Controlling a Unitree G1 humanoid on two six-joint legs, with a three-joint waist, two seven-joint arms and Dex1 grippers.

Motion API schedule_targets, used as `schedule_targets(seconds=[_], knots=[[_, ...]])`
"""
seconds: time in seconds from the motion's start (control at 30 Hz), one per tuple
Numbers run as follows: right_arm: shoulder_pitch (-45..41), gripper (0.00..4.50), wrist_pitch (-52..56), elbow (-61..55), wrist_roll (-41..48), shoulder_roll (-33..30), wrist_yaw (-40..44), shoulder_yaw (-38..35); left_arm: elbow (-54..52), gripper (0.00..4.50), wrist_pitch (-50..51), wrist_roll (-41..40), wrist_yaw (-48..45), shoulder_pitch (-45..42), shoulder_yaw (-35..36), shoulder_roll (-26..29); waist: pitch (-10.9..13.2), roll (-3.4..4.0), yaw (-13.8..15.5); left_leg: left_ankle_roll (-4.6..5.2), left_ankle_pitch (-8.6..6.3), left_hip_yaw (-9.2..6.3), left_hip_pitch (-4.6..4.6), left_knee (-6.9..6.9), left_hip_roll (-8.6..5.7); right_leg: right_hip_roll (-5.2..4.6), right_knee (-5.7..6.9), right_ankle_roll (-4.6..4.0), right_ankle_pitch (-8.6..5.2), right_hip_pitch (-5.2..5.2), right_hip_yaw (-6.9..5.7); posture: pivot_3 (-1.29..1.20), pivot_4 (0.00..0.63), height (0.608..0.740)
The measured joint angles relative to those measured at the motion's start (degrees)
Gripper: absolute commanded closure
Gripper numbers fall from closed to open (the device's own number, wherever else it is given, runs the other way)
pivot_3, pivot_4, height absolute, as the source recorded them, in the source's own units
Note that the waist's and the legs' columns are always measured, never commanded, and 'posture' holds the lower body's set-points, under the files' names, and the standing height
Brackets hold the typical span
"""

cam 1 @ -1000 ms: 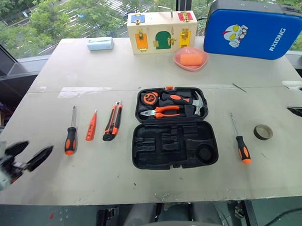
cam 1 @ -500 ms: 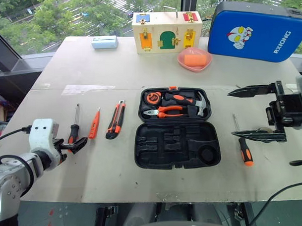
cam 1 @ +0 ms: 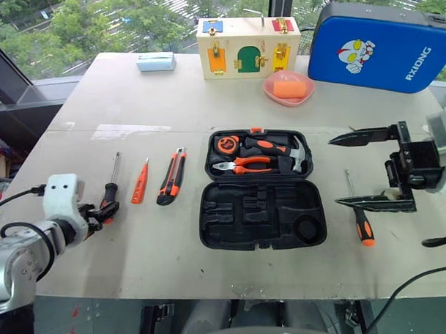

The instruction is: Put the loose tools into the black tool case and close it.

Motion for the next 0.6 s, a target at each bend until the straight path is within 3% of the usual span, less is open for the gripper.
schedule_targets(seconds=[0.03,0.07,0.27,0.43,0.6], knots=[[-0.44,0.00,0.08,-0.13,0.11,0.00,-0.02,0.16,0.83,3.24,-0.77,0.93,-0.17,-0.53,-0.25,0.17,0.00,0.00,0.08,0.00,0.00,-0.03,0.00,-0.01,0.00,0.00,0.00,0.00,0.00,0.00,-0.02,0.00,0.150,0.735],[-0.57,0.00,0.14,-0.16,0.17,0.00,-0.06,0.17,1.14,3.39,-0.96,1.12,-0.25,-0.77,-0.41,0.17,0.00,0.00,0.16,0.00,0.00,-0.03,0.00,-0.01,0.00,0.00,0.00,0.00,0.00,0.00,-0.03,0.00,0.150,0.735],[-2.42,0.00,1.04,-0.70,0.88,-0.01,-0.85,0.26,2.87,3.38,-1.51,2.09,-1.59,-1.59,-0.72,0.57,0.00,0.00,0.52,0.00,0.00,-0.04,0.02,-0.01,0.00,0.00,0.04,0.00,0.00,0.00,-0.03,0.00,0.150,0.735],[-2.51,0.00,1.51,-0.71,0.78,-0.01,-1.37,0.35,7.94,3.38,-4.96,3.04,-5.64,-3.39,-0.53,4.28,0.06,-0.14,0.65,0.00,0.00,-0.07,0.00,-0.01,0.00,0.00,0.06,-0.01,0.00,-0.03,-0.07,0.00,0.150,0.735],[-2.65,0.00,2.29,-0.84,0.71,-0.25,-1.61,0.87,4.00,3.38,-16.00,0.64,-23.97,-7.14,-1.25,14.39,0.16,-0.47,1.18,-0.03,0.02,-0.14,-0.25,0.06,-0.04,-0.10,-0.14,-0.01,0.01,-0.06,-0.21,0.00,0.150,0.735]])
